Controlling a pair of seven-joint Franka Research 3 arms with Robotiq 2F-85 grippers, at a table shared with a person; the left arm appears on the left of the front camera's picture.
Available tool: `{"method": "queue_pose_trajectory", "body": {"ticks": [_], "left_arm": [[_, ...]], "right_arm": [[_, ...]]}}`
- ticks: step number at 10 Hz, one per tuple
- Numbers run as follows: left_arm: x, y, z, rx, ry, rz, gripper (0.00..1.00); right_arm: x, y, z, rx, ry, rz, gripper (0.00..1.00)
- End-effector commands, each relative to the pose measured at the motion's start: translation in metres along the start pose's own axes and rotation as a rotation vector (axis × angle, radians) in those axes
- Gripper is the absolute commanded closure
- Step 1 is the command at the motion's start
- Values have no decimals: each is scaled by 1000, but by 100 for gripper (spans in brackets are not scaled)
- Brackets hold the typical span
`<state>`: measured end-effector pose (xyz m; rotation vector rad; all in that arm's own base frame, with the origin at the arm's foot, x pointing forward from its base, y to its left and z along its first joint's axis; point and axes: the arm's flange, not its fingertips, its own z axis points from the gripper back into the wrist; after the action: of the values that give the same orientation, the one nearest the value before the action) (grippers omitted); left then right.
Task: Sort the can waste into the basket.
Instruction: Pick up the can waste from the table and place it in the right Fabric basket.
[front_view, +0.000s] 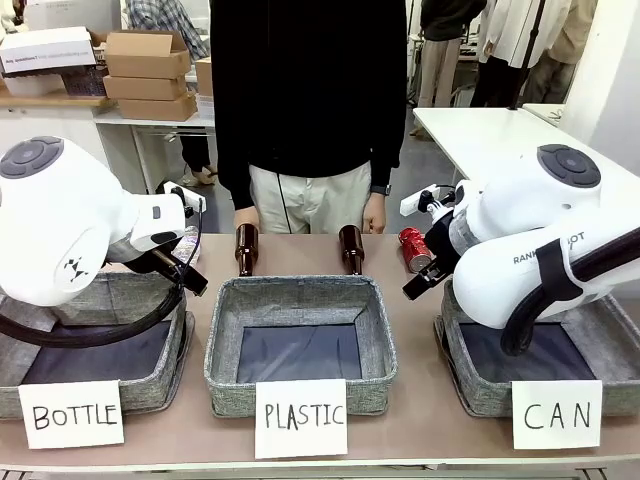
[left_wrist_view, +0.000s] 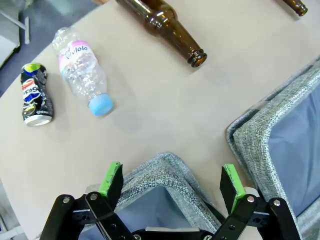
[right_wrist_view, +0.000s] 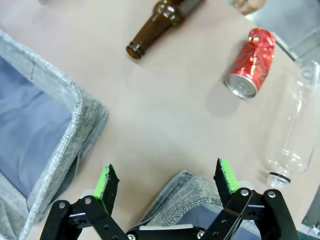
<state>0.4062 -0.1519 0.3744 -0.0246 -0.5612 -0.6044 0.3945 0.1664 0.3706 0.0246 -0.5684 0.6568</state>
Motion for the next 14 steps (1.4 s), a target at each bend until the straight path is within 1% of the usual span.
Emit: {"method": "queue_pose_trajectory", "body": {"ticks": [1, 12, 13, 14], "left_arm": [[0, 0, 0, 0, 0, -1, 0], [0, 0, 0, 0, 0, 0, 0], [19, 1, 47, 73, 41, 122, 0], [30, 2, 102, 159, -21, 191, 0]], "right_arm": [[0, 0, 0, 0, 0, -1, 0], [0, 0, 0, 0, 0, 0, 0], [24, -5, 48, 39, 0, 28, 0], [40, -11, 101, 0, -61, -17, 0]]}}
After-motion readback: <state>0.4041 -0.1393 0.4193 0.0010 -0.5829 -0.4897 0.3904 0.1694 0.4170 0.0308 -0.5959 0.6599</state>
